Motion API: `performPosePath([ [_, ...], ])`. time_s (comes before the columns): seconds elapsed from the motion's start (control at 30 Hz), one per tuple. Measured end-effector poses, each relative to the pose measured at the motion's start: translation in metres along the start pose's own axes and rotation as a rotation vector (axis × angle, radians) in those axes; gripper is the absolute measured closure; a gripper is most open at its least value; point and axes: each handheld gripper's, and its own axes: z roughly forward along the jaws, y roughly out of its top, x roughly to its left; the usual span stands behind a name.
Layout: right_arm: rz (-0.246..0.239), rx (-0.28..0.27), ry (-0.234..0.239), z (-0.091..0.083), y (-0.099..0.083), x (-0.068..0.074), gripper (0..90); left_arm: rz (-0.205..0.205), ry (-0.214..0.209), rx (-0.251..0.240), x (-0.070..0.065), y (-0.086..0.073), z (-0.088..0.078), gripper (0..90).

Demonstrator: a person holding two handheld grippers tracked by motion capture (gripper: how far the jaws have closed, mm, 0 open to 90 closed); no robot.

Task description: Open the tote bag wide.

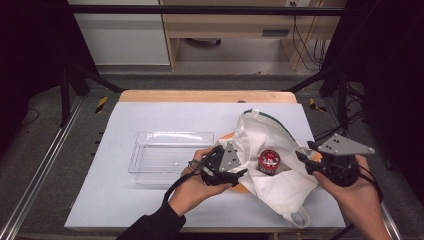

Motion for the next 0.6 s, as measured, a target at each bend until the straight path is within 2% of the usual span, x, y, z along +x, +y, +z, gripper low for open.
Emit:
performPosePath([
  [0.03,-0.006,0.013,-0.007,0.002,0.005,-0.007,55.5,-0.003,-0.004,-0.003,-0.001,0.001,0.001,38.0],
  [0.07,-0.006,0.013,-0.007,0.002,0.005,-0.007,55.5,-0.003,-0.005,-0.002,-0.002,0.001,0.003,38.0],
  [0.1,0.009,0.022,-0.003,0.006,0.009,-0.013,55.0,-0.011,-0.003,0.001,-0.004,0.003,0.006,38.0],
  [0.2,0.011,0.037,0.007,0.012,0.010,-0.017,51.0,-0.048,-0.002,-0.008,-0.006,0.009,0.012,38.0],
  [0.23,0.016,0.060,0.016,0.021,0.009,-0.020,47.5,-0.050,0.015,-0.026,-0.009,0.014,0.017,37.9],
  [0.27,0.016,0.060,0.016,0.021,0.009,-0.020,47.5,-0.050,0.015,-0.026,-0.009,0.014,0.017,37.3],
  [0.3,0.034,0.081,0.004,0.031,0.007,-0.023,43.1,-0.042,0.029,-0.021,-0.010,0.017,0.021,36.2],
  [0.37,0.042,0.085,0.005,0.035,0.005,-0.026,42.0,-0.043,0.030,-0.002,-0.012,0.019,0.029,35.7],
  [0.43,0.071,0.113,0.017,0.047,-0.004,-0.030,40.6,-0.054,0.031,0.011,-0.015,0.018,0.037,34.2],
  [0.47,0.074,0.126,0.025,0.051,-0.007,-0.031,40.7,-0.054,0.045,0.020,-0.018,0.015,0.040,33.8],
  [0.6,0.073,0.156,0.021,0.058,-0.015,-0.029,44.9,-0.074,0.033,0.033,-0.021,0.008,0.044,34.1],
])
